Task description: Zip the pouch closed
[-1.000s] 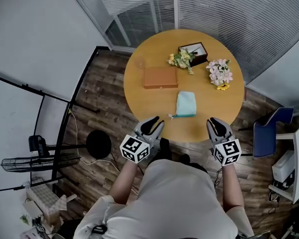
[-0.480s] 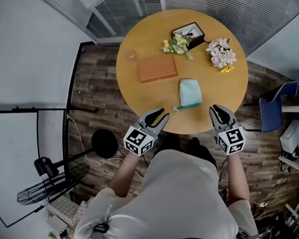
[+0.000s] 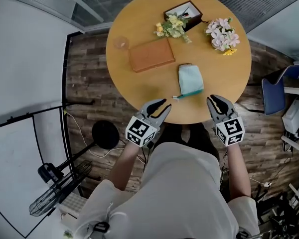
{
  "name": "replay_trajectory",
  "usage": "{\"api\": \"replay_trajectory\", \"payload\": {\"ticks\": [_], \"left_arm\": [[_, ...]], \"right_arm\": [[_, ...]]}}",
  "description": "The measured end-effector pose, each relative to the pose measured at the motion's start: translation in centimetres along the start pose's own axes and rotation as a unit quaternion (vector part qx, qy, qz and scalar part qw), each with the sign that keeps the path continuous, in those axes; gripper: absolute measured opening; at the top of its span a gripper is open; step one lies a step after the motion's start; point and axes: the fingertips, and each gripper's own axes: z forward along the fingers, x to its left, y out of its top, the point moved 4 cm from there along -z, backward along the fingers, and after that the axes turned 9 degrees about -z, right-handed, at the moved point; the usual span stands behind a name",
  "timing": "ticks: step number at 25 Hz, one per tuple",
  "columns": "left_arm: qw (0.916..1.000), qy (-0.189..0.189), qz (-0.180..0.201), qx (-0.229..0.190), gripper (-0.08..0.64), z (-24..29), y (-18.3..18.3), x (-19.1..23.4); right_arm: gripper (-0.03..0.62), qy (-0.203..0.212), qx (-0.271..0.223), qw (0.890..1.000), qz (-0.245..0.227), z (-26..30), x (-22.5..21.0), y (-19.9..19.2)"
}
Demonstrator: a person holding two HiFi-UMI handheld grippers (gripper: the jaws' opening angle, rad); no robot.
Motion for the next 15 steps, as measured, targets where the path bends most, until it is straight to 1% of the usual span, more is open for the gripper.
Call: {"api": "replay_trajectory", "payload": {"ticks": [5,10,15], "left_arm": [[0.9996,-0.007,0.005,0.027,0.097,2.2,-1.6,1.0],[0.9983,-0.004,0.01,0.057,0.097,4.6,-3.3,2.4],[0.9954,-0.008,0.01,0.095,0.097,6.6,-6.0,3.6]], "right_arm": [[0.052,0.017,0.017,1.0,0.012,2.3,-0.2,-2.1],[0.052,0.039,0.039,0.998,0.025,4.6,-0.3,-5.0],[0.052,0.062,0.064,0.995,0.037,7.1,0.3,-8.2]]}}
